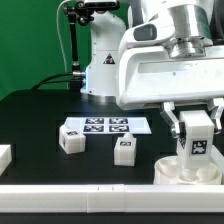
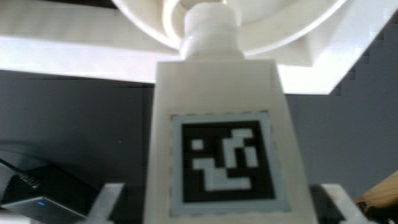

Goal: Assemble stool

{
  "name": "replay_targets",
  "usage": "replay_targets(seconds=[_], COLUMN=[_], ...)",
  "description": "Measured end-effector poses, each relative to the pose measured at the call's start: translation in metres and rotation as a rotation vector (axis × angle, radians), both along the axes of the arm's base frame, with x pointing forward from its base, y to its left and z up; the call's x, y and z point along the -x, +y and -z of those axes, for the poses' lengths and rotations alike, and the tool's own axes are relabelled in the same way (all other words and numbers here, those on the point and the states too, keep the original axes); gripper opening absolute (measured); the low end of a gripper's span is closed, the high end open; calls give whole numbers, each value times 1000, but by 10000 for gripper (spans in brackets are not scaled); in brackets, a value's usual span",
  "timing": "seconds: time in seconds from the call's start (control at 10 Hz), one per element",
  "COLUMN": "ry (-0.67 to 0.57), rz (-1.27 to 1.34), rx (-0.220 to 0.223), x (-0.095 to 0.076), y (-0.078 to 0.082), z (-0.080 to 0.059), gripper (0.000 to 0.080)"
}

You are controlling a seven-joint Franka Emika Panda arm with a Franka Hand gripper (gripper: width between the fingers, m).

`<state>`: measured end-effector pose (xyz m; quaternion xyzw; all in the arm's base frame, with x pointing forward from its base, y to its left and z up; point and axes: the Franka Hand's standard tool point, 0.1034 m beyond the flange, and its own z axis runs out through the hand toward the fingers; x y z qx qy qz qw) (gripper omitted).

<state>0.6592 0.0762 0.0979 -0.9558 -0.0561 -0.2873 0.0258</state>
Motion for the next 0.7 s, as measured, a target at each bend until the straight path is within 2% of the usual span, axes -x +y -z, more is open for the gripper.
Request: replay_targets(seconds=[0.4,0.7], ry=[13,-27], rz=[-17,-18], rx=[16,17], x=[4,3], y=[-4,-2], z=[13,13], gripper=[338,338])
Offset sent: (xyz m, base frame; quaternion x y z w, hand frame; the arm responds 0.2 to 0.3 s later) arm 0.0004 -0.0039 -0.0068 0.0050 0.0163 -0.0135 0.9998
